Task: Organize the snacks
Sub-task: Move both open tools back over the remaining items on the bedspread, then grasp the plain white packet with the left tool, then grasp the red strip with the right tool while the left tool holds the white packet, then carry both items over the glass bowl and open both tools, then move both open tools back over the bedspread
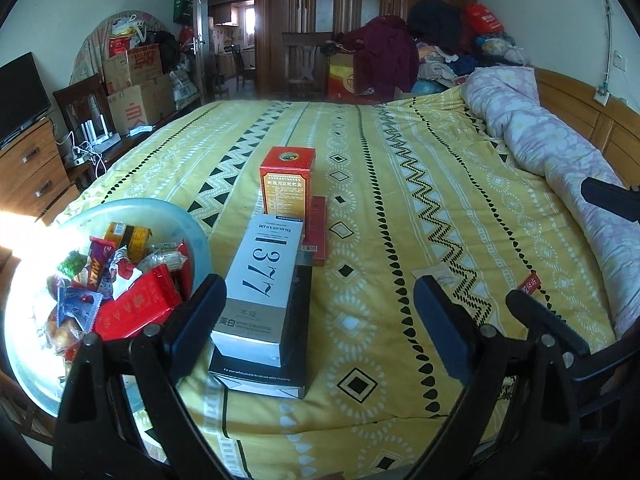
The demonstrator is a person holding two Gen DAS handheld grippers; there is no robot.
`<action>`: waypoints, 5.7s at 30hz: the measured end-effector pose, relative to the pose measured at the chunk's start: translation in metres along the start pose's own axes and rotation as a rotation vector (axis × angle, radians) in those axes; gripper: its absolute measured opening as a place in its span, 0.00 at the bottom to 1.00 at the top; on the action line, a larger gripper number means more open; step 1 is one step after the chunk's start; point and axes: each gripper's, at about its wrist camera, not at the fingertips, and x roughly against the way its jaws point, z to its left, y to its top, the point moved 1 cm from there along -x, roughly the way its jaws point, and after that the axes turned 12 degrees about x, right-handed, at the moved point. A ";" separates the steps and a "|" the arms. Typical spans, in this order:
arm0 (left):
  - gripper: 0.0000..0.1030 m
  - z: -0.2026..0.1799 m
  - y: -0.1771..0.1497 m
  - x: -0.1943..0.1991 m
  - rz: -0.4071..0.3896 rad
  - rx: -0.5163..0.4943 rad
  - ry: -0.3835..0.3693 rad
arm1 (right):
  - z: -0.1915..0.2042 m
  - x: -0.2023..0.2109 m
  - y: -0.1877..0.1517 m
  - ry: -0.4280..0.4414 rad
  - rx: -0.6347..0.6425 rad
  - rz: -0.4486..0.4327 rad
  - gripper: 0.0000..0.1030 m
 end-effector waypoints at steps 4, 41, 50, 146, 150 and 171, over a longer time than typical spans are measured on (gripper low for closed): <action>0.92 -0.008 -0.002 -0.005 0.012 -0.010 0.004 | -0.004 -0.005 -0.007 0.012 -0.014 0.009 1.00; 0.66 -0.170 -0.082 -0.260 0.329 -0.433 -0.207 | -0.110 -0.098 -0.283 0.199 -0.781 0.231 1.00; 0.54 -0.156 -0.104 -0.214 0.443 -0.273 -0.344 | -0.113 -0.104 -0.298 0.261 -0.912 0.214 1.00; 0.40 0.266 0.061 -0.015 -0.096 0.407 0.225 | 0.143 -0.131 0.228 0.898 -0.271 -0.148 0.14; 0.42 0.269 0.060 -0.017 -0.079 0.411 0.233 | 0.147 -0.134 0.229 0.905 -0.267 -0.137 0.15; 1.00 0.095 0.044 0.052 -0.303 0.168 -0.118 | 0.008 -0.024 0.086 0.198 -0.337 -0.373 1.00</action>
